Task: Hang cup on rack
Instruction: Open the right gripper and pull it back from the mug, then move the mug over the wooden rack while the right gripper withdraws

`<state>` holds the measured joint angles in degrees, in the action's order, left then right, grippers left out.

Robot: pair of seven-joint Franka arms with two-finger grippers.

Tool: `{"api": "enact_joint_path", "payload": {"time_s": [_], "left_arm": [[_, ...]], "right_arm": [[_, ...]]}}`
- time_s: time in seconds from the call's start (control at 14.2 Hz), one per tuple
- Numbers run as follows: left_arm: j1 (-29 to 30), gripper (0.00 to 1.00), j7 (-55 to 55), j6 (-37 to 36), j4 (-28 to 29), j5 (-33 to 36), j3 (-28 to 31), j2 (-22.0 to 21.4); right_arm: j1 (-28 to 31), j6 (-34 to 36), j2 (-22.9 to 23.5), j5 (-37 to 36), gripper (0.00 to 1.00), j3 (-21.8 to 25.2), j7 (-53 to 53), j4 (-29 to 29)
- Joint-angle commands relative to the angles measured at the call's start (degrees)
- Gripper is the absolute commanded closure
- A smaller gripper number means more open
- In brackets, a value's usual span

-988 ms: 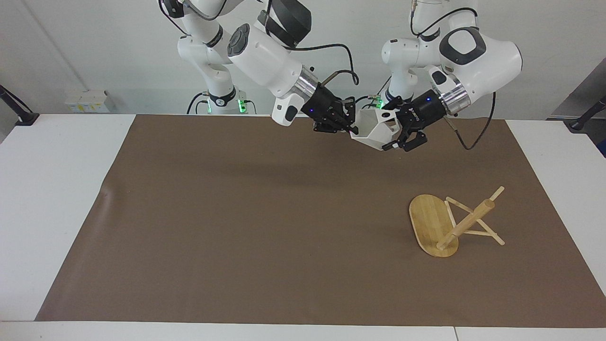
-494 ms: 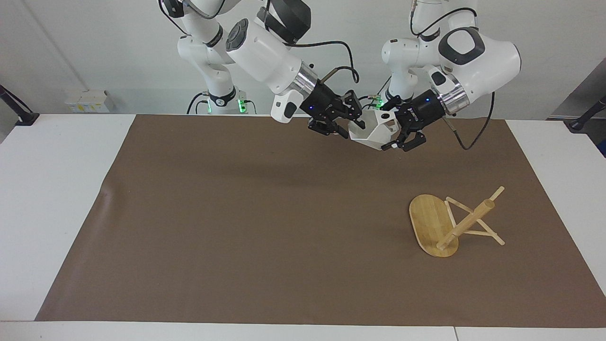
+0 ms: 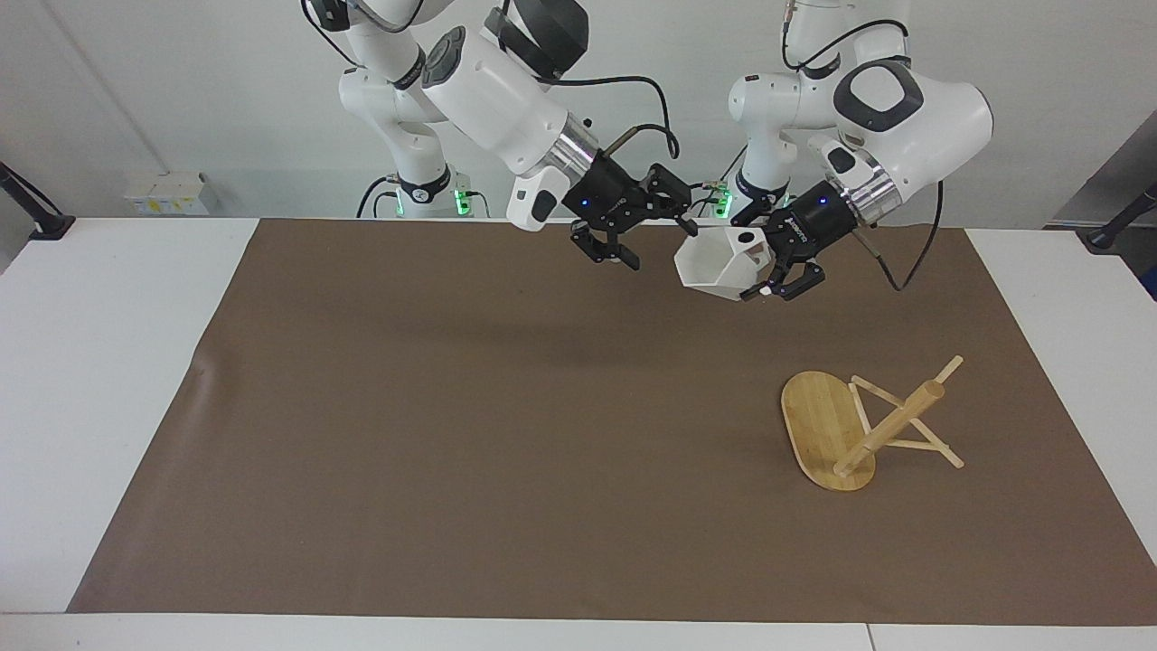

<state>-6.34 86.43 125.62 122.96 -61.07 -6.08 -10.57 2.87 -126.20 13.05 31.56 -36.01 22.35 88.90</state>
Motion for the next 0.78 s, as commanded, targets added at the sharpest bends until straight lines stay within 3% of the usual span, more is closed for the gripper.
{"api": "enact_joint_path", "payload": {"time_s": [0.0, 0.28, 0.42, 0.71], "left_arm": [[-0.7, 1.0, -1.08, 2.96, 1.93, -0.46, 0.37, -1.21], [1.49, 1.0, -7.49, 6.82, 2.55, 5.41, 0.37, -0.77], [2.38, 1.0, -13.1, 7.0, 2.02, 9.98, 0.37, -0.42], [1.33, 1.0, -18.75, 12.35, 2.81, 13.07, 0.28, -0.24]], "right_arm": [[0.56, -0.01, -1.62, -2.72, 0.0, 2.77, -1.6, 0.58], [0.47, 0.16, -2.32, -4.83, 0.0, 10.15, -14.49, 1.36], [0.38, 0.77, -3.11, -9.73, 0.0, 14.72, -20.13, 1.63], [0.38, 7.69, -6.71, -13.19, 0.0, 22.19, -21.21, 1.81]]}}
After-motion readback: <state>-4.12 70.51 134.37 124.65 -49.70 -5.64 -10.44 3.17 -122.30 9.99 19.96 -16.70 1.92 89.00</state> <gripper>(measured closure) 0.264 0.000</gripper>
